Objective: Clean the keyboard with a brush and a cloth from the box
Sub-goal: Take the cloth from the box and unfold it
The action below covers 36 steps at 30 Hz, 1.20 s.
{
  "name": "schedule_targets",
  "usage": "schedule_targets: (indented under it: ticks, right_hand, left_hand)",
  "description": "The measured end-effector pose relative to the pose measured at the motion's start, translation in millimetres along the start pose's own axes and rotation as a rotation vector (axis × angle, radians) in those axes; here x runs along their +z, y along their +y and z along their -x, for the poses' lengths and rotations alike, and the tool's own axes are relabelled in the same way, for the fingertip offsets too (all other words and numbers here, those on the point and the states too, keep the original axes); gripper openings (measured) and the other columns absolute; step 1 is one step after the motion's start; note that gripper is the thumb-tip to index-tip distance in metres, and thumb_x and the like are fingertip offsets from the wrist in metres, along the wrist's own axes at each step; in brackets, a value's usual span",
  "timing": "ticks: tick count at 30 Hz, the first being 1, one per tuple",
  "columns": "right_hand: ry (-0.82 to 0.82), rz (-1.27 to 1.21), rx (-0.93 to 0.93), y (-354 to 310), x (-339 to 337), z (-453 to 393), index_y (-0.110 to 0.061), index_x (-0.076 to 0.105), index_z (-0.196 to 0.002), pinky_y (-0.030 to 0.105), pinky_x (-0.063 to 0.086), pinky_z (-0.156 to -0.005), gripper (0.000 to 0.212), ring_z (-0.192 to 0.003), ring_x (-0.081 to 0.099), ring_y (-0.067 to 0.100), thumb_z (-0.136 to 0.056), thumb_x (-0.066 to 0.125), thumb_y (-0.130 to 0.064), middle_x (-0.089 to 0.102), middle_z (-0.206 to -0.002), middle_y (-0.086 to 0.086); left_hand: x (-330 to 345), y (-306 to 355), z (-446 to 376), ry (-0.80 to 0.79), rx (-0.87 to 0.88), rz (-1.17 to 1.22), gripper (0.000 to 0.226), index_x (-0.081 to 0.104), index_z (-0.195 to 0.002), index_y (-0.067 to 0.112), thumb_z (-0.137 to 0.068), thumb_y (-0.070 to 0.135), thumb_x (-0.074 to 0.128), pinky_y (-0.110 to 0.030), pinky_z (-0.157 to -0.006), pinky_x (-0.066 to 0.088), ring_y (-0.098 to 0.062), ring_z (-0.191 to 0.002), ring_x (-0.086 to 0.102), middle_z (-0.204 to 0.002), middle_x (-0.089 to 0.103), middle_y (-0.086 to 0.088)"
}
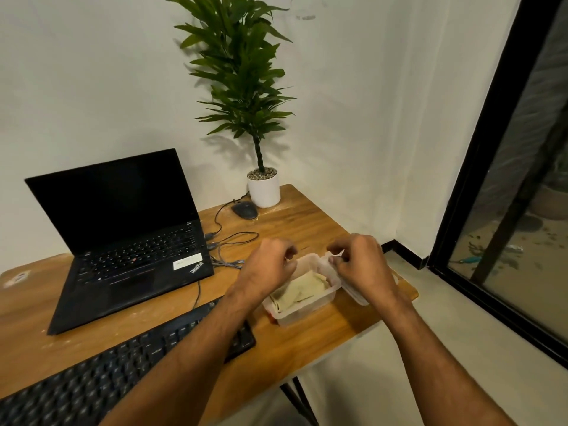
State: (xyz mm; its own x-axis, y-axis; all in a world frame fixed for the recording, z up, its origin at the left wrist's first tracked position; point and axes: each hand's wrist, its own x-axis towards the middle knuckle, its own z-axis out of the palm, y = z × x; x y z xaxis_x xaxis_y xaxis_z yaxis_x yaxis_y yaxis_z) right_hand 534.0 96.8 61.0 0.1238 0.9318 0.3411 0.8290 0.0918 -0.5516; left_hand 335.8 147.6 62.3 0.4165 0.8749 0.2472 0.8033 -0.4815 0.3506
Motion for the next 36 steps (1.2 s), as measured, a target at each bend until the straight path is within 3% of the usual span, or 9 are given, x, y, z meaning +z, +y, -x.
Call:
schedule_targets:
  ticks: [5, 9, 15, 20, 26, 31, 36]
  right_hand:
    - [-0.185, 0.119, -0.108, -22, 21, -6, -0.019, 0.074, -0.116, 0.031, 0.057, -0.094, 0.027, -0.104, 0.066, 0.011, -0.089, 0.074, -0.014, 0.072, -0.117, -0.001]
    - [-0.294, 0.248, -0.222, -31, 38, -12, -0.018, 0.072, -0.117, 0.031, 0.054, -0.098, 0.027, -0.106, 0.066, 0.013, -0.09, 0.071, -0.012, 0.07, -0.119, 0.002]
    - [-0.395, 0.484, -0.356, -30, 50, -17, -0.021, 0.07, -0.11, 0.039, 0.047, -0.101, 0.017, -0.11, 0.055, 0.019, -0.093, 0.067, -0.02, 0.065, -0.112, 0.005]
    - [-0.389, 0.52, -0.371, -29, 56, -19, -0.02, 0.07, -0.104, 0.039, 0.046, -0.1, 0.016, -0.109, 0.054, 0.018, -0.091, 0.07, -0.029, 0.067, -0.109, 0.004]
    - [-0.36, 0.403, -0.328, -29, 54, -14, -0.019, 0.073, -0.095, 0.04, 0.046, -0.1, 0.015, -0.102, 0.053, 0.014, -0.083, 0.079, -0.027, 0.067, -0.1, -0.002]
    - [-0.281, 0.125, -0.16, -27, 42, -13, -0.024, 0.071, -0.105, 0.035, 0.044, -0.101, 0.018, -0.11, 0.049, 0.011, -0.087, 0.074, -0.02, 0.055, -0.107, -0.007]
    - [-0.248, -0.332, -0.031, -33, 20, -18, -0.026, 0.074, -0.093, 0.024, 0.055, -0.076, 0.013, -0.093, 0.066, 0.006, -0.089, 0.072, -0.013, 0.071, -0.092, -0.011]
  left_hand:
    - [1, -16, 28, -0.099, -0.113, -0.06, 0.007, 0.075, -0.103, 0.022, -0.097, 0.022, 0.071, -0.029, -0.077, 0.063, -0.005, -0.081, 0.068, -0.093, 0.072, 0.007]
    - [2, -7, 31, -0.126, -0.094, -0.203, 0.016, 0.075, -0.109, 0.018, -0.097, 0.025, 0.069, -0.033, -0.079, 0.06, -0.016, -0.09, 0.068, -0.1, 0.072, -0.001]
    - [7, 1, 29, -0.214, -0.046, -0.441, 0.042, 0.073, -0.11, 0.01, -0.093, 0.048, 0.073, -0.037, -0.09, 0.054, -0.023, -0.103, 0.063, -0.103, 0.072, -0.008]
    - [6, 6, 31, -0.235, 0.002, -0.511, 0.04, 0.072, -0.106, 0.011, -0.091, 0.048, 0.075, -0.04, -0.095, 0.052, -0.024, -0.106, 0.061, -0.105, 0.07, -0.009]
    - [5, 9, 37, -0.206, -0.048, -0.356, 0.025, 0.07, -0.11, 0.016, -0.092, 0.032, 0.077, -0.039, -0.092, 0.057, -0.022, -0.101, 0.066, -0.105, 0.07, -0.003]
    - [2, 6, 39, -0.126, -0.134, -0.168, 0.014, 0.067, -0.103, 0.019, -0.09, 0.02, 0.071, -0.035, -0.077, 0.057, -0.022, -0.095, 0.065, -0.101, 0.068, -0.002]
    - [-7, -1, 40, 0.04, -0.179, 0.075, 0.012, 0.064, -0.087, 0.026, -0.083, 0.024, 0.076, -0.033, -0.071, 0.059, -0.012, -0.084, 0.063, -0.088, 0.066, 0.008]
